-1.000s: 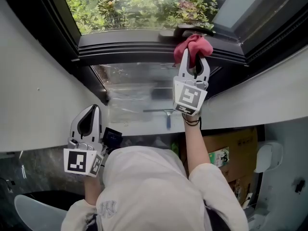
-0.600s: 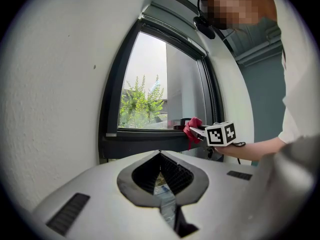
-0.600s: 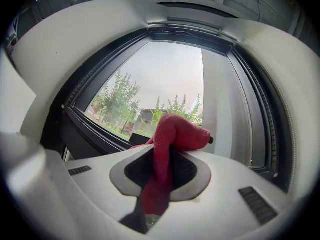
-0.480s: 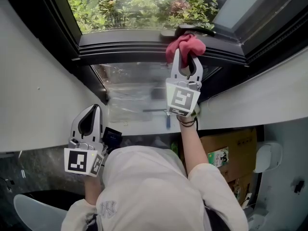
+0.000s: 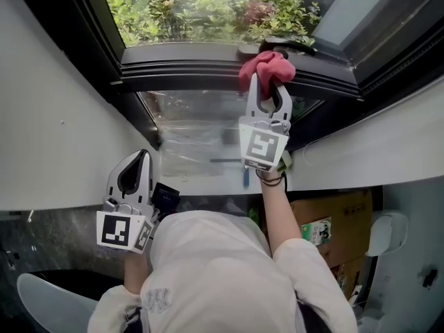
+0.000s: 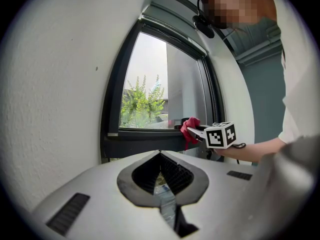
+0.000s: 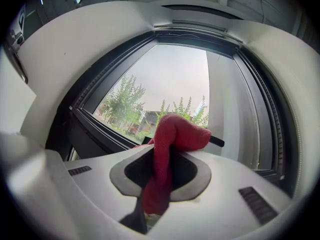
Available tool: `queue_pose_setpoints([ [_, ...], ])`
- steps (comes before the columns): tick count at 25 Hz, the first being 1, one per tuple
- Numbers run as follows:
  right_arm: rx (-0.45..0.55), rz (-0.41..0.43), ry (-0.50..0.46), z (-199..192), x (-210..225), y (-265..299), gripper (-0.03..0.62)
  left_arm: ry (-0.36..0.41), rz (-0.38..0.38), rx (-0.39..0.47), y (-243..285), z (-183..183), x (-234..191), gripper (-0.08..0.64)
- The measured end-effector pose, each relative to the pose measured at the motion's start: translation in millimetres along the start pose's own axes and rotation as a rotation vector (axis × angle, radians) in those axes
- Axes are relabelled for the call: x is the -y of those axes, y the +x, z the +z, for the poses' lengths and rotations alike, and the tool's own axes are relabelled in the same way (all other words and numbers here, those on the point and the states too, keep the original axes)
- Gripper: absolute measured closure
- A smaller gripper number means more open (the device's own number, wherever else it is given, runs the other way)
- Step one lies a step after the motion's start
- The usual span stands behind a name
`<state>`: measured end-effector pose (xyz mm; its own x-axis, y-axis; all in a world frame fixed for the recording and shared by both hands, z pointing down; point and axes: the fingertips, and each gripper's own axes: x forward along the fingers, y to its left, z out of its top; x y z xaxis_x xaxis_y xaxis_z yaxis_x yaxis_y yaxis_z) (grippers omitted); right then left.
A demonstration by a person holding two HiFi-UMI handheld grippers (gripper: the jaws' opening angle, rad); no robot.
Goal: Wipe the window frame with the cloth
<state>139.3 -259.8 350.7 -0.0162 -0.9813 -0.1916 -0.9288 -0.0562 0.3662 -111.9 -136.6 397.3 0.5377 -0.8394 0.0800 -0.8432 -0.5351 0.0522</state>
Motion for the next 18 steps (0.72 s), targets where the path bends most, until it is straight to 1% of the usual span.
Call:
queue_pose_setpoints([
  [4, -0.01, -0.018, -0.008, -6.6, 11.5, -7.8, 0.522, 0.0, -0.024, -0.011, 5.8, -1.0, 8.1, 0.552],
  [7, -0.01, -0.03, -0.008, -4.5, 12.9, -8.7, 0.522, 0.0, -0.018, -0.014, 3.3, 3.0, 7.6, 0.552],
  [10, -0.004, -0.023, -0.002, -2.1, 8.3, -6.5, 0.522, -0.001, -0.005, -0.016, -4.2, 2.9, 4.4, 0.551],
  [18, 0.002, 0.0, -0.014, -1.4, 3.2, -2.6, 0.52, -0.006, 0.001, -0.006, -11.6, -2.2, 3.6, 0.551],
])
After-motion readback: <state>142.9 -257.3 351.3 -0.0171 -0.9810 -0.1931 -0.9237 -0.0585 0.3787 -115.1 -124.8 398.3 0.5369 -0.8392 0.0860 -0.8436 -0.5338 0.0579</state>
